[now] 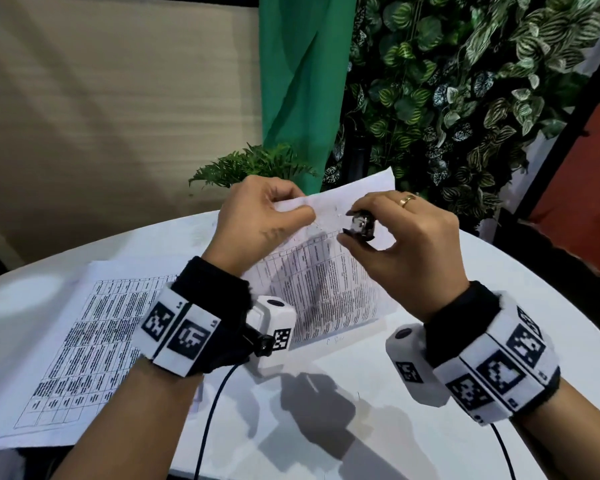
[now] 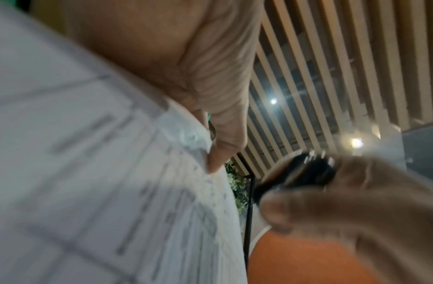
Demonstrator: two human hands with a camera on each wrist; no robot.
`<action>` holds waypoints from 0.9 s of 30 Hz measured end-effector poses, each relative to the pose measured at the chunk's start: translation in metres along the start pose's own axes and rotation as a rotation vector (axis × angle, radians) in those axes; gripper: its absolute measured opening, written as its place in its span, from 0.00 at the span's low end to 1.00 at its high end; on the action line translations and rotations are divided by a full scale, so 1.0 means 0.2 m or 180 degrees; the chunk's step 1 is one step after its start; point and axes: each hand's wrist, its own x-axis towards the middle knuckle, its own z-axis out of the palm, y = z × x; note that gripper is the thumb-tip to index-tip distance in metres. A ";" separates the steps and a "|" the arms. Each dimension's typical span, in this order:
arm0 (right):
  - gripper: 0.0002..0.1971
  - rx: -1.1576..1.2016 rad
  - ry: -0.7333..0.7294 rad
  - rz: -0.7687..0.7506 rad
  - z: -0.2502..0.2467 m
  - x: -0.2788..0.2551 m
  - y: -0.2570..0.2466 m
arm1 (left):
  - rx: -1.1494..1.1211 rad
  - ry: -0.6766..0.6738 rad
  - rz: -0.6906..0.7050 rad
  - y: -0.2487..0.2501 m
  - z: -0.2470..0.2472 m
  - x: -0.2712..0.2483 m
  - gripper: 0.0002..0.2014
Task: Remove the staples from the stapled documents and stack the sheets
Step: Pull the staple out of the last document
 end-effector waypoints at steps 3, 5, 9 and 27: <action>0.11 0.0130 -0.0286 0.0413 -0.01 -0.04 0.02 | 0.0111 -0.0128 -0.0033 0.01 -0.02 0.00 0.16; 0.13 -0.0001 -0.0625 0.0783 -0.01 -0.09 0.04 | 0.0222 -0.0157 -0.0074 0.01 -0.01 0.00 0.11; 0.15 -0.0284 -0.1210 0.1432 -0.01 -0.18 0.08 | 0.0248 -0.0236 -0.0089 -0.01 0.00 0.01 0.08; 0.20 0.2563 -0.1678 0.3181 -0.03 -0.23 0.30 | 0.0254 -0.0476 -0.0101 -0.06 -0.01 0.04 0.10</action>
